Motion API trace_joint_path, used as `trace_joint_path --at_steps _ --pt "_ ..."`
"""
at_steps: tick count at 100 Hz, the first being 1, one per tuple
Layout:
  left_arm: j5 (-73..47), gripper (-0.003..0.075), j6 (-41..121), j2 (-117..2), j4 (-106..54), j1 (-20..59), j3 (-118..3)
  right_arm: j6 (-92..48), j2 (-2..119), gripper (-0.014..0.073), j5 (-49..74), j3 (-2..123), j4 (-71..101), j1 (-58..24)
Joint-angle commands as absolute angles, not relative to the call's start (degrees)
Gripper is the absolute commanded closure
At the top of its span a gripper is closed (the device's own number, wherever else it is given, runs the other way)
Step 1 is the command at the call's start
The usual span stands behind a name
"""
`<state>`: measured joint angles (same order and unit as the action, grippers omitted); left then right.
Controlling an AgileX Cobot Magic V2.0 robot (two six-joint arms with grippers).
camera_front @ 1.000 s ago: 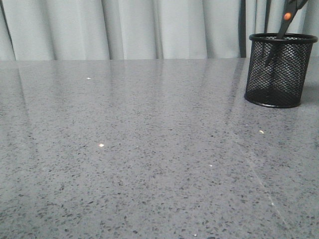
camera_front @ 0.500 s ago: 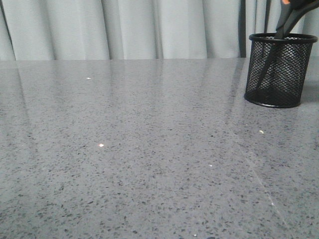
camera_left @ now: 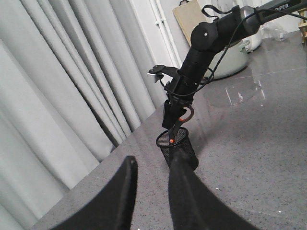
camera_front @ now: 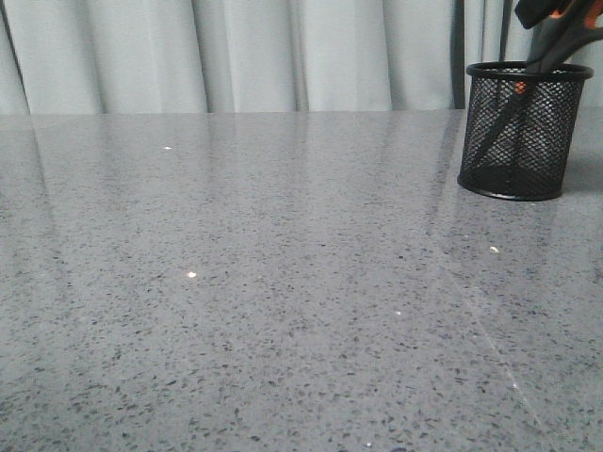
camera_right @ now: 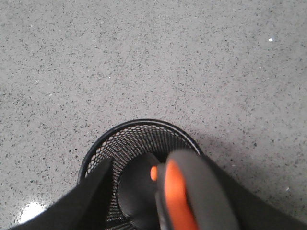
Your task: Put scissors into bucket
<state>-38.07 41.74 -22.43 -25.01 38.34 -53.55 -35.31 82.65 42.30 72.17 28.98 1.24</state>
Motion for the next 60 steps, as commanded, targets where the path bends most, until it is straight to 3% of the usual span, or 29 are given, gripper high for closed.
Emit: trace_joint_path --at_steps 1,60 --pt "-34.36 0.0574 41.03 -23.01 -27.20 38.65 -54.78 -35.42 80.63 0.0197 40.42 73.88 30.00 1.00" --pt "-29.25 0.0575 40.33 -23.01 -27.60 38.65 -54.78 -35.42 74.04 0.0208 39.69 78.42 29.41 1.11"
